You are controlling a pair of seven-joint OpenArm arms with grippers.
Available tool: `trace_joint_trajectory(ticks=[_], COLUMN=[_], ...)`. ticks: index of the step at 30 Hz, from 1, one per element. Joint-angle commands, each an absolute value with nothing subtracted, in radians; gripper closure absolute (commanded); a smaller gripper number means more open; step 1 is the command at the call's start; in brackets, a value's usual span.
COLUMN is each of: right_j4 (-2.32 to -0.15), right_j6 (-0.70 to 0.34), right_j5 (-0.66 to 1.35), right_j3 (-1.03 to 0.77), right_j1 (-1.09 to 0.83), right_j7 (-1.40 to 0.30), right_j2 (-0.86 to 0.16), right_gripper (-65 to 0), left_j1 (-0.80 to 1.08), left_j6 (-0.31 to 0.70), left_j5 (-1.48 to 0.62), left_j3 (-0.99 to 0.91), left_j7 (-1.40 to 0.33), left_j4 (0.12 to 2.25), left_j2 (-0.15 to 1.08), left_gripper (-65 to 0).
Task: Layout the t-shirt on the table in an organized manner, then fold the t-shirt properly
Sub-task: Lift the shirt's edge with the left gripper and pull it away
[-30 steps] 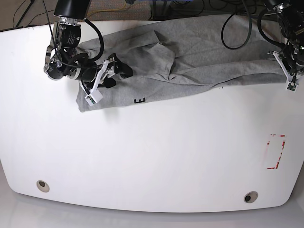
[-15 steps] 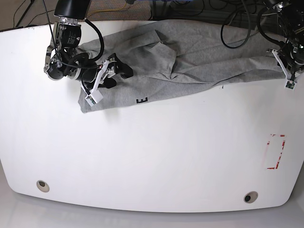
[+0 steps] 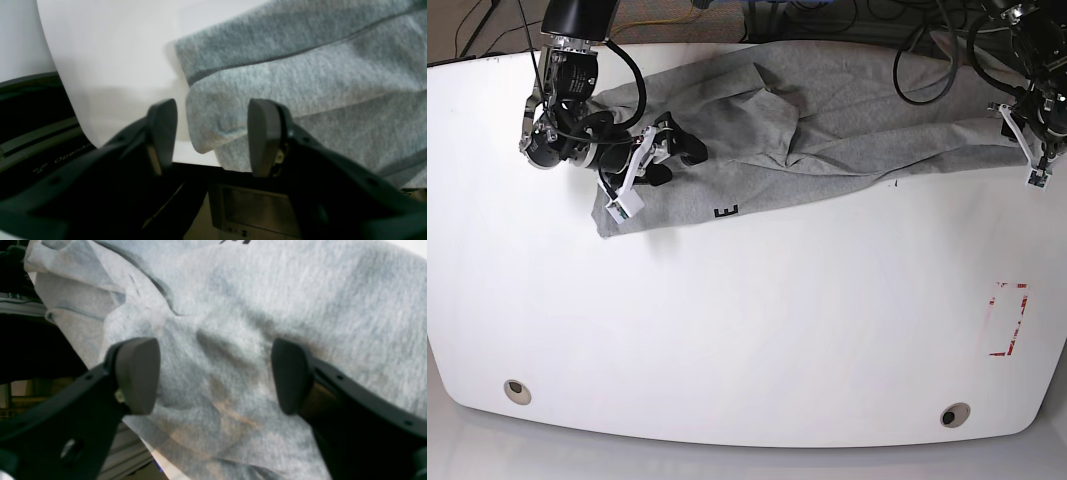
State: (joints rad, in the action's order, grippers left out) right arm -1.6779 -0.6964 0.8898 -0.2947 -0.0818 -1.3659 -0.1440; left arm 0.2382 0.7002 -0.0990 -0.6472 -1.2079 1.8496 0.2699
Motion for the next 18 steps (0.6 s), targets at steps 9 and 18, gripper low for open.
trace_joint_trajectory(ticks=[9, 18], right_j4=[-1.695, -1.712], right_j6=[-0.698, -0.698], right_j5=[0.912, 0.914], right_j3=[-0.292, -0.228], right_j1=[-0.07, -0.088], right_j7=[-1.349, -1.349], right_j2=[-0.15, -0.151], right_gripper=[-49.5, -44.7], left_j1=[0.236, 0.249], left_j6=[0.698, 0.698], left_j5=[-0.185, -0.147], left_j3=[-0.651, -0.65], left_j7=[-1.311, -1.282], left_j4=[1.914, 1.905], left_j2=[0.288, 0.237], left_gripper=[-32.5, -26.5])
